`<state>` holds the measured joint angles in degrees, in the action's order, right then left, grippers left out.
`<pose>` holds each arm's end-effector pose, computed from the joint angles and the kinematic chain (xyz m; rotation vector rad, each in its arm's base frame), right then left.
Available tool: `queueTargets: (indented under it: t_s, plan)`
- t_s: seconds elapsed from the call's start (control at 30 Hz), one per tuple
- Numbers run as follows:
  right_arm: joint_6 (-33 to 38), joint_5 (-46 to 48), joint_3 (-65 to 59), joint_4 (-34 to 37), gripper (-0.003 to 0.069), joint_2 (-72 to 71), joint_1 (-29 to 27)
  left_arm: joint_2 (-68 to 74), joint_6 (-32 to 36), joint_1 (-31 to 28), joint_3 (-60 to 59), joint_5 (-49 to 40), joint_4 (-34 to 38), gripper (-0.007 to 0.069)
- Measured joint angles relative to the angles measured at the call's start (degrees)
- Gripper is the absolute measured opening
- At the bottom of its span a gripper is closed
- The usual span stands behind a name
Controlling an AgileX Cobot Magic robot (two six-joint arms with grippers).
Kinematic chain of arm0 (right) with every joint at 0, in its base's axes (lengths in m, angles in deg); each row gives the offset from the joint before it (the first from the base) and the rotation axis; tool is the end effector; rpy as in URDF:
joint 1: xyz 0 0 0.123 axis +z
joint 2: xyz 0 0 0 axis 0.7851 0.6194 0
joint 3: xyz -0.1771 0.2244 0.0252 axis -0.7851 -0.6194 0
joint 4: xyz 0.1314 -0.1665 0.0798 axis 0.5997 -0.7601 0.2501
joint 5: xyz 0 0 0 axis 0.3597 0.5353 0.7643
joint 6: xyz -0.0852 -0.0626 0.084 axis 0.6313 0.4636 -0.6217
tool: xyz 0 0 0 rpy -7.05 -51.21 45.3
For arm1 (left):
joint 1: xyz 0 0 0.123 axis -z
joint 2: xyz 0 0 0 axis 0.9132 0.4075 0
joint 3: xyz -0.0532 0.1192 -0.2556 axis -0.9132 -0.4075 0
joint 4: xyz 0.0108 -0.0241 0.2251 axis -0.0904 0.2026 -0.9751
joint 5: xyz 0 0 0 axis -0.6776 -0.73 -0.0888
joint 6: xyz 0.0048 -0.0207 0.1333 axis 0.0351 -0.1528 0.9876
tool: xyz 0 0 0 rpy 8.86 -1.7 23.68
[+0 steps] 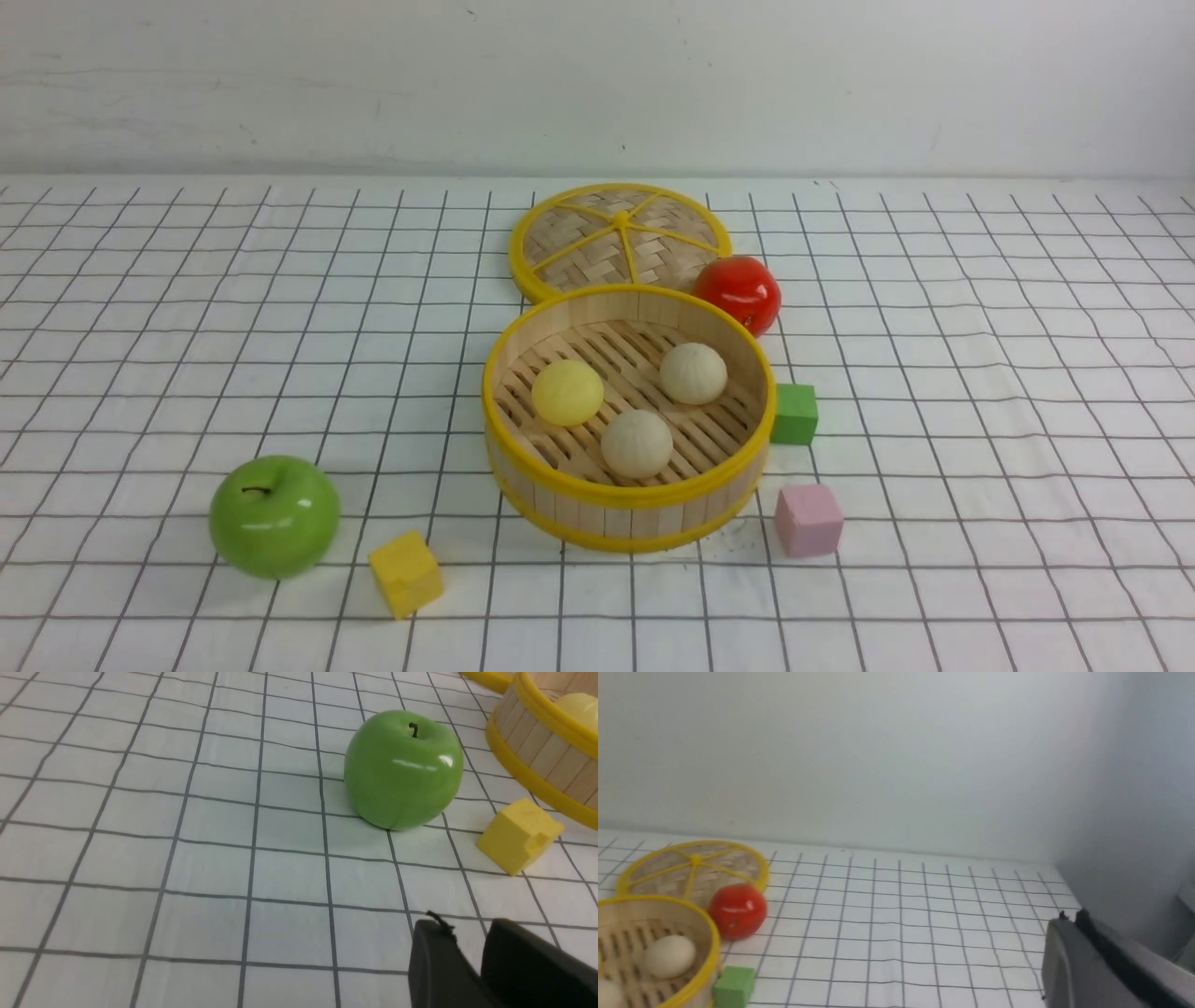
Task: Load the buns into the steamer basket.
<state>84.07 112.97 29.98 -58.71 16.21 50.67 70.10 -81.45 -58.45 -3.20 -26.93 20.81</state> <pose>0.0541 -0.0088 0.3503 -0.0348 1.6070 -0.1522 0.0660 -0.0061 0.1548 -0.0961 1.9006 -0.2197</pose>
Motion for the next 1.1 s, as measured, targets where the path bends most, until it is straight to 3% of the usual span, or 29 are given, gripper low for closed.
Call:
queueTargets:
  t_s: [0.17,0.4,0.57,1.1]
  plan:
    - [0.0,-9.5,-20.3,0.1,0.0002,-12.6,-1.7,0.0,0.0,0.0,0.0,0.0,0.0,0.0155]
    - [0.0,-11.5,-36.7,4.9,0.0007,-14.1,-1.7,0.0,0.0,0.0,0.0,0.0,0.0,0.0161]
    - [0.0,-8.6,-38.0,7.8,0.0013,-14.1,-1.7,0.0,0.0,0.0,0.0,0.0,0.0,0.0162]
    - [0.0,-8.4,-37.9,8.0,0.0032,-14.1,-1.7,0.0,0.0,0.0,0.0,0.0,0.0,0.0169]
